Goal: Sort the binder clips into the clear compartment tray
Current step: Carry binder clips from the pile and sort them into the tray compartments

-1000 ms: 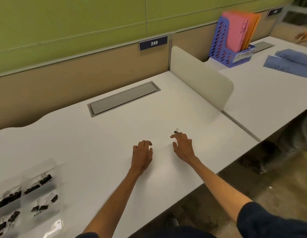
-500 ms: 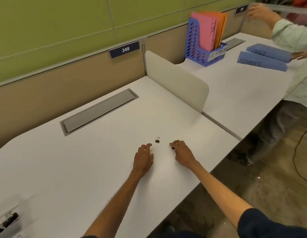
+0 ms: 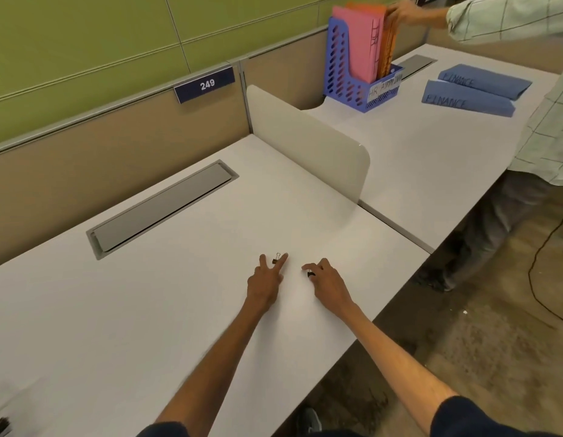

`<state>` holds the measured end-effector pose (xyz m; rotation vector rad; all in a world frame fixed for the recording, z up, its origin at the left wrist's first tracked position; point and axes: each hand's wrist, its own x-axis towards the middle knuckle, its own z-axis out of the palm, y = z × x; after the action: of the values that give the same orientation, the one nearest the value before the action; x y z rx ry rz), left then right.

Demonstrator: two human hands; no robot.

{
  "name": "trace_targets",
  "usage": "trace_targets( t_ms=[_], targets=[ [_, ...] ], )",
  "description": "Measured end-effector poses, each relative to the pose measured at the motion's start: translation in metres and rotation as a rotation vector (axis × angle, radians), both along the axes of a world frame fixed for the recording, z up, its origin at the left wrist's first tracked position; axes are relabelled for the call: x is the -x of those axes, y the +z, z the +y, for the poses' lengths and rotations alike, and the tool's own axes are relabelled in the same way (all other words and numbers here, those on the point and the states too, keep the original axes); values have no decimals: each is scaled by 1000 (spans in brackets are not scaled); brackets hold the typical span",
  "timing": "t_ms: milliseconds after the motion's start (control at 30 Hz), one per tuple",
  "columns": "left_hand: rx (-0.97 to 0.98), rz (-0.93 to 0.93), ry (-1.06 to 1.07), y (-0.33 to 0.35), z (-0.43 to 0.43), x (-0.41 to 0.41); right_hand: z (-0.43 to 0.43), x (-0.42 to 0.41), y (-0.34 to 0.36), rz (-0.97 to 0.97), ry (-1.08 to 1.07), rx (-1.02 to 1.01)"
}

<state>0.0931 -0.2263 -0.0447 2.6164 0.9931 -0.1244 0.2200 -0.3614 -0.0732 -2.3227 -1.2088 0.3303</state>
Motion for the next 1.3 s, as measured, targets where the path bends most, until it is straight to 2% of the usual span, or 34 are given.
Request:
trace_targets(
  t_ms=[100, 200, 267, 333, 367, 500, 633, 733, 867, 1300],
  targets=[
    [-25, 2, -37, 2, -1, 0, -1, 2, -6, -68, 3, -28],
    [-27, -123, -104, 2, -6, 5, -2, 3, -7, -83, -6, -57],
    [-76, -190, -87, 0, -9, 10, -2, 3, -6, -63, -20, -69],
    [-26, -219, -55, 1, -12, 13, -2, 5, -6, -59, -34, -74],
    [26, -218, -30, 1, -11, 14, -3, 6, -7, -56, -43, -79],
    [-51, -165, -4, 6, -5, 9, -3, 12, -9, -45, -81, -79],
    [-38, -80, -13, 5, 0, 2, -4, 13, -8, -41, -89, -97],
    [3, -130, -16, 5, -4, 5, -5, 13, -9, -25, -89, -105],
    [-92, -122, -58, -1, -14, 14, -5, 12, -9, -2, -95, -110],
    [-31, -133, -28, 2, -26, 44, -5, 25, -7, 58, -96, -123]
  ],
)
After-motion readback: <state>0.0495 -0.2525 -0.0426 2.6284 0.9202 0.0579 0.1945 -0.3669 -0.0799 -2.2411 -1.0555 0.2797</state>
